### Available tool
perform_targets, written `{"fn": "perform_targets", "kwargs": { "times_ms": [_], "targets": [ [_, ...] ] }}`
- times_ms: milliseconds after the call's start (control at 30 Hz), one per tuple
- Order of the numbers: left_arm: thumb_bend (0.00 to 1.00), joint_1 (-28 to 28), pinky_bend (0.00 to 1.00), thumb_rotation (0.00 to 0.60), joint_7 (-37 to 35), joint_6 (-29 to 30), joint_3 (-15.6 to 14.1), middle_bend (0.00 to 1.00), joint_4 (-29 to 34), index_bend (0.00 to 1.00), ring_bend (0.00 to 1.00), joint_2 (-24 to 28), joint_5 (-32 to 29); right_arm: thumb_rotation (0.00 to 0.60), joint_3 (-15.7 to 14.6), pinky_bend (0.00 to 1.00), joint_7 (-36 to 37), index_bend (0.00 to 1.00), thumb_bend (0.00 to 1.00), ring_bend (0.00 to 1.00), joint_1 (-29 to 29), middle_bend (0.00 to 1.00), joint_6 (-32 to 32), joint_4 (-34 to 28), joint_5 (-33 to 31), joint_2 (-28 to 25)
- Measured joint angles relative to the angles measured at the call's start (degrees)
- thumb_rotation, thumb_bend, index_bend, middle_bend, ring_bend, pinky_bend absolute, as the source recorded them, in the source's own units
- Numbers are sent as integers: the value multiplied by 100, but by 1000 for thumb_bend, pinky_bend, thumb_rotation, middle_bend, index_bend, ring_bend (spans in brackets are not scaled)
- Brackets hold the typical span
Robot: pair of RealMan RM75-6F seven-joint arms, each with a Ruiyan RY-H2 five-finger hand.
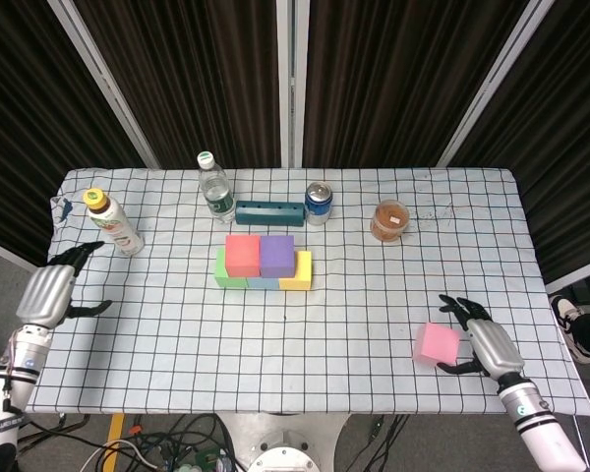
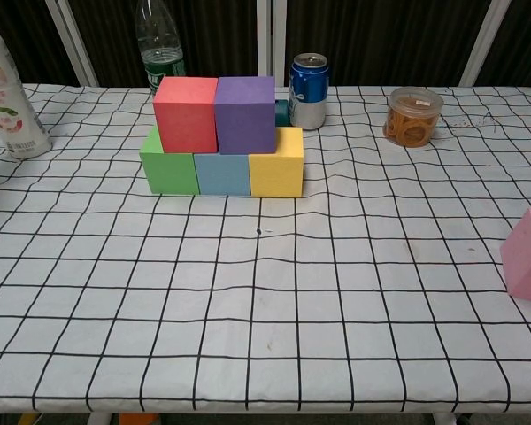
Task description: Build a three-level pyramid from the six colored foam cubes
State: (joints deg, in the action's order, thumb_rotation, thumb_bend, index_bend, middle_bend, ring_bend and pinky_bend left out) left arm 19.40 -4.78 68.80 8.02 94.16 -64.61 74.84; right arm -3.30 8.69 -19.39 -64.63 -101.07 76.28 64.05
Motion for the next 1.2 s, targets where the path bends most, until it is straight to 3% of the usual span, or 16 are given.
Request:
{"fn": "perform_targets", "kwargs": {
  "times_ms": [167,367,533,733,933,1200],
  "targets": [
    [115,-22,241,600,1,28,-21,156,-3,140,165,-10,1,600,-9,0,-113,0,30,0,29,204,126,163,-2,180],
    [113,-81,207,600,159,320,5,156,-122,140,165,-146,32,600,39,0,-98,0,196,16,78,320,101,356,147,345],
    [114,-93,157,600,838,550,-57,154,-426,141,153,-283,244,600,73,0,-87,12,214,59,91,386,101,371,241,345],
    [114,-116,133,600,1771,740,-196,151,-759,141,134,-390,475,600,140,0,177,12,216,61,12,389,147,235,499,164],
    [113,-246,133,600,1518,903,-264,150,-805,141,134,-459,525,600,423,0,537,12,212,61,-429,385,353,-82,895,-265],
    [114,-490,133,600,1272,1185,-319,150,-670,141,134,-522,563,600,1101,0,1036,13,209,61,-1610,380,1246,-303,1160,-571]
  ]
}}
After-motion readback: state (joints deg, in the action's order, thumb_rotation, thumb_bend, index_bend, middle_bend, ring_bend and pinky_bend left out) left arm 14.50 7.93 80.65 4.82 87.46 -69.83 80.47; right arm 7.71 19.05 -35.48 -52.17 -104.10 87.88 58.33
